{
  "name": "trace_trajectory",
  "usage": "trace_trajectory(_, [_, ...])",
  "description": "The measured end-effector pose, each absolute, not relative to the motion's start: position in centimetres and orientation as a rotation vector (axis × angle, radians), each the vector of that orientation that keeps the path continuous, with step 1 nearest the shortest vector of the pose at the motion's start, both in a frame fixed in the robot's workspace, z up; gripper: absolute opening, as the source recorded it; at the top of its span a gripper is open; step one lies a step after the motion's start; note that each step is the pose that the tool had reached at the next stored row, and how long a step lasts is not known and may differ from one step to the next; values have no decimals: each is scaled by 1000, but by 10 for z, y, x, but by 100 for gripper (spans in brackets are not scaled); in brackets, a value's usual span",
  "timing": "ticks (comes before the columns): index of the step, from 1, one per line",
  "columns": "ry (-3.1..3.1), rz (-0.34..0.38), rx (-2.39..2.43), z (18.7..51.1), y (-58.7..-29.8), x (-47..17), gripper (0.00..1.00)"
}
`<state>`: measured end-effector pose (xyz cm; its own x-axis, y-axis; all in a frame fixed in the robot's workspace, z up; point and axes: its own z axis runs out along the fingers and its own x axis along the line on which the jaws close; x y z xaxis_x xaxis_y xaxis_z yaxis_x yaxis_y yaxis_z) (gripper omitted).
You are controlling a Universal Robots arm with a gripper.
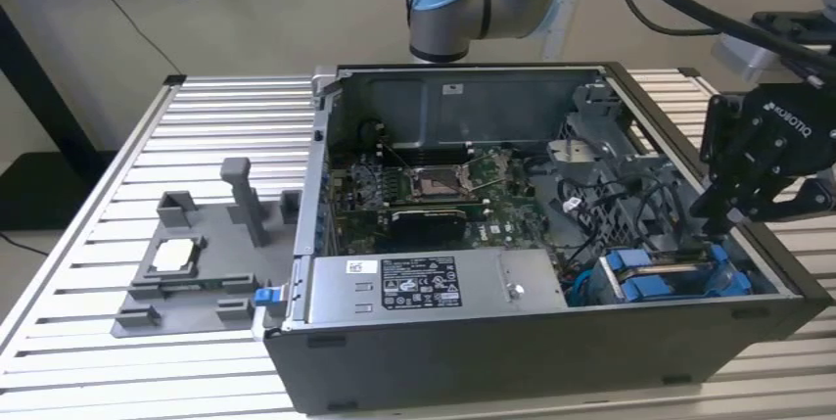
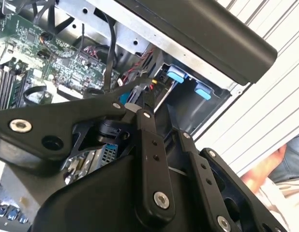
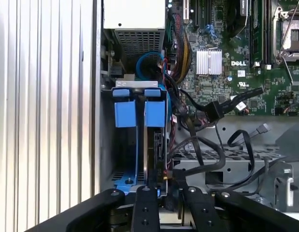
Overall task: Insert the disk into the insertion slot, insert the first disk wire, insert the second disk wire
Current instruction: 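Insert the first disk wire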
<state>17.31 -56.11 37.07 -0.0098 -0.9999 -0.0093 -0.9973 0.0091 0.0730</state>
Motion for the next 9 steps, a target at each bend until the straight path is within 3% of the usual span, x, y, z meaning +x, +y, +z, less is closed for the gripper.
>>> trace_trajectory(9, [-2221,-47,2200,380,-561,164,27])
